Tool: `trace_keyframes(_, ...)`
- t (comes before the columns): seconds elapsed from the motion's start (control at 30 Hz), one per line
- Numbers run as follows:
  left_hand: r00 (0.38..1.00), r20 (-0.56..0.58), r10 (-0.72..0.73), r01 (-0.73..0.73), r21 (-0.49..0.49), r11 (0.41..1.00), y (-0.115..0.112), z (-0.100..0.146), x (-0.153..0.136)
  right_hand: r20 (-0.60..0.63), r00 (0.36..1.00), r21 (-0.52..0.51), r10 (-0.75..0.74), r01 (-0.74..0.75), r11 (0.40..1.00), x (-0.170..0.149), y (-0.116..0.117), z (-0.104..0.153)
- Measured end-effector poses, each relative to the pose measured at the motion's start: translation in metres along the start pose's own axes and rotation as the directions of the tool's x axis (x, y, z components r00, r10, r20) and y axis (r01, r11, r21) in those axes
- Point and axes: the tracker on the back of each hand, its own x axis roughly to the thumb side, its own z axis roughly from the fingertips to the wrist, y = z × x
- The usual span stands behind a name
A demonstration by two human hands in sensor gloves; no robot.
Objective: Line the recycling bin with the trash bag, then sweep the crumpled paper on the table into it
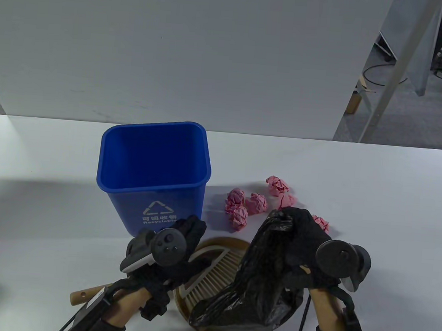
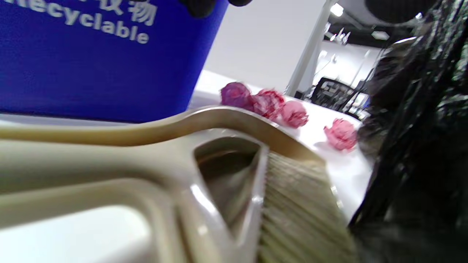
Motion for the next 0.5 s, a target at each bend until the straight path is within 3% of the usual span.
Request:
trace_keyframes(0.1,0.986,0.080,0.144,-0.143,-0.027,0.989,-0.003,0.000,0.004,0.017,0.998,0.035,-0.056,0.056,0.998,0.009,0.018,0.002)
trace_keyframes(0.2,0.924,0.141,0.357,-0.341,-0.124,0.932,-0.013,-0.003,0.009,0.019,1.000,0.070,-0.019,0.018,0.997,0.020,0.035,0.004)
trace_keyframes(0.3,0.783,0.134,0.607,-0.561,-0.270,0.783,-0.026,-0.007,0.011,0.051,0.995,0.081,0.080,-0.084,0.993,0.028,0.045,0.007)
trace_keyframes(0.4,0.648,0.084,0.757,-0.672,-0.405,0.620,-0.034,-0.010,0.011,0.078,0.981,0.061,0.178,-0.183,0.981,0.030,0.048,0.010)
trace_keyframes(0.5,0.615,0.055,0.786,-0.700,-0.421,0.577,-0.037,-0.010,0.012,0.093,0.969,0.052,0.231,-0.236,0.970,0.031,0.050,0.011)
